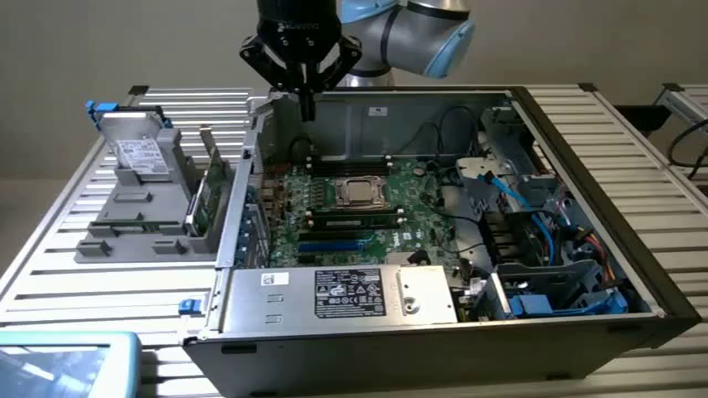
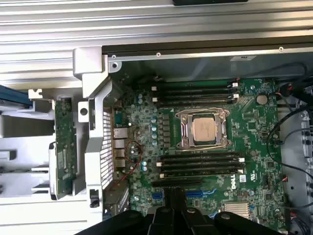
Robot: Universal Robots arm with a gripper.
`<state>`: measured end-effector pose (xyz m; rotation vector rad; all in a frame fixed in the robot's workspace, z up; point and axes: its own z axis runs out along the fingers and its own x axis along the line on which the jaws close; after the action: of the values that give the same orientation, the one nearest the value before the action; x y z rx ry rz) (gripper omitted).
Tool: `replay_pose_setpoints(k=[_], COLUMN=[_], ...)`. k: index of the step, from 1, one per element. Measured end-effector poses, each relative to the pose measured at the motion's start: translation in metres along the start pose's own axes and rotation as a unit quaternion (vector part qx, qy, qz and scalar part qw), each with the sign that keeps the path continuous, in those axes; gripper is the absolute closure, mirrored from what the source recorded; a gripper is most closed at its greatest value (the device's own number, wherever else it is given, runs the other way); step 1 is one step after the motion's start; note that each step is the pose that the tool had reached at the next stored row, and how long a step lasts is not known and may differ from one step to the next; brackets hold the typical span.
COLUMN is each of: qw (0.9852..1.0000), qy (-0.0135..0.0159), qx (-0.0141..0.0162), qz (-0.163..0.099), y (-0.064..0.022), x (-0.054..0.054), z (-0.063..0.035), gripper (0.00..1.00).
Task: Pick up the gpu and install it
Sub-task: 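Reach for the gpu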
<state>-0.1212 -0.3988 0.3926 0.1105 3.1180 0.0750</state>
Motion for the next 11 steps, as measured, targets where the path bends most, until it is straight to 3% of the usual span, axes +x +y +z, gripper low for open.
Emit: replay_pose_setpoints(k=[11], qw=[1.0], qy=[0.0], qx=[0.0], qz=[0.0], y=[0.0], x=[0.0], z=[0.0], gripper=[0.88])
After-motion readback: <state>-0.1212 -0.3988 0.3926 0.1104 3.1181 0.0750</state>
